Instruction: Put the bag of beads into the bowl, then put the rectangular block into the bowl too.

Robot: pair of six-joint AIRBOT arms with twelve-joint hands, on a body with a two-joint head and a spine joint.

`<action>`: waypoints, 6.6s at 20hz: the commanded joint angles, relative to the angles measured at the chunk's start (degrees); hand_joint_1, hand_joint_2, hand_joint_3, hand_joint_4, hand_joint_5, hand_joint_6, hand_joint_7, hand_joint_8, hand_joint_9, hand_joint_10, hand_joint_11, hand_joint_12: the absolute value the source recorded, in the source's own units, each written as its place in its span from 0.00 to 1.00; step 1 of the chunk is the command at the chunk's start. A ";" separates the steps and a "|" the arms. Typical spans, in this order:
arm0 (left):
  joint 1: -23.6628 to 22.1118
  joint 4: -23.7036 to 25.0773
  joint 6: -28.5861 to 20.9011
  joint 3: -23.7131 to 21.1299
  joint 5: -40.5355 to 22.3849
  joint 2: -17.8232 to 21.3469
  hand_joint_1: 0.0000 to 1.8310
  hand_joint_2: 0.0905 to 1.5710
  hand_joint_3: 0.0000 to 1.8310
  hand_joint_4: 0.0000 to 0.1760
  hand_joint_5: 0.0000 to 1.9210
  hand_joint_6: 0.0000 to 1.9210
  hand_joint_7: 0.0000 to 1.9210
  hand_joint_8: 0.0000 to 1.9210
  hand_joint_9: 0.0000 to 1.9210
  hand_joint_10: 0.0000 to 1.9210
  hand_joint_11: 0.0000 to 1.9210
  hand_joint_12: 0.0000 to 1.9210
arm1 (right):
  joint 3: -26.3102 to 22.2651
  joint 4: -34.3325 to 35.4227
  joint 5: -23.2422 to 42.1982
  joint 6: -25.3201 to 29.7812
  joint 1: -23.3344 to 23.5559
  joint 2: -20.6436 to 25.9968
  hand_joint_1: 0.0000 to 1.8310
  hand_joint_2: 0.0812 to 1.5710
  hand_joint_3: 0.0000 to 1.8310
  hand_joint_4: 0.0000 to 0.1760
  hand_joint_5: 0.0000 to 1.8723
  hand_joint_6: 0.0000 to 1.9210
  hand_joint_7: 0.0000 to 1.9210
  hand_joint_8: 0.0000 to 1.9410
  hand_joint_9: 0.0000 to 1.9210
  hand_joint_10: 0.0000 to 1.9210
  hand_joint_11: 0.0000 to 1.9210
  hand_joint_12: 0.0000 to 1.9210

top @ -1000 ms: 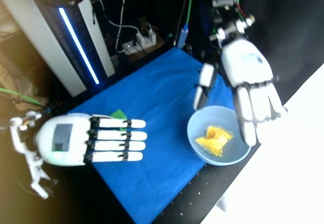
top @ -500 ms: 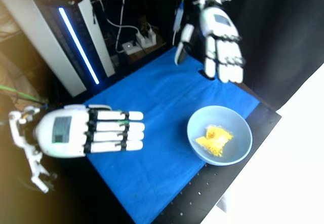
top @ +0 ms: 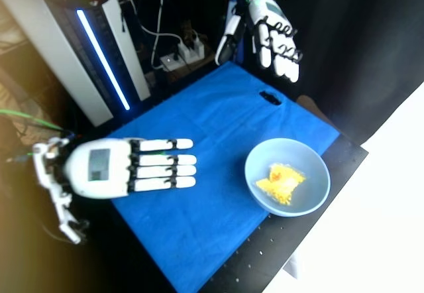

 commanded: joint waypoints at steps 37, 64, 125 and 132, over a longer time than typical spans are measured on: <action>1.83 -3.43 -0.81 0.65 -6.81 -2.31 0.41 0.58 0.00 1.00 0.00 0.00 0.07 0.00 0.07 0.00 0.00 0.20 | 0.49 2.62 12.94 0.05 9.13 0.62 0.62 0.65 0.00 0.00 0.60 0.39 0.54 0.49 0.51 0.66 0.45 0.84; 2.24 -4.29 -0.97 0.73 -7.00 -2.38 0.43 0.59 0.00 0.96 0.01 0.00 0.11 0.00 0.11 0.00 0.00 0.22 | 2.54 -10.21 -1.84 0.05 8.98 -5.89 0.60 0.64 0.00 0.00 0.57 0.38 0.48 0.69 0.49 0.86 0.48 0.99; 3.16 -4.66 -2.63 -0.10 -14.49 -1.97 0.35 0.59 0.00 0.97 0.00 0.00 0.07 0.00 0.11 0.00 0.00 0.29 | 14.51 5.88 6.86 0.05 24.00 -9.67 0.35 0.49 0.00 0.85 0.00 0.00 0.03 0.00 0.00 0.00 0.00 0.04; 6.77 -5.40 -1.22 -4.05 -26.92 0.25 0.32 0.54 0.00 0.98 0.00 0.00 0.01 0.00 0.05 0.00 0.00 0.23 | -7.89 22.97 36.31 0.05 1.42 6.37 0.43 0.58 0.01 0.91 0.02 0.00 0.04 0.00 0.00 0.00 0.00 0.00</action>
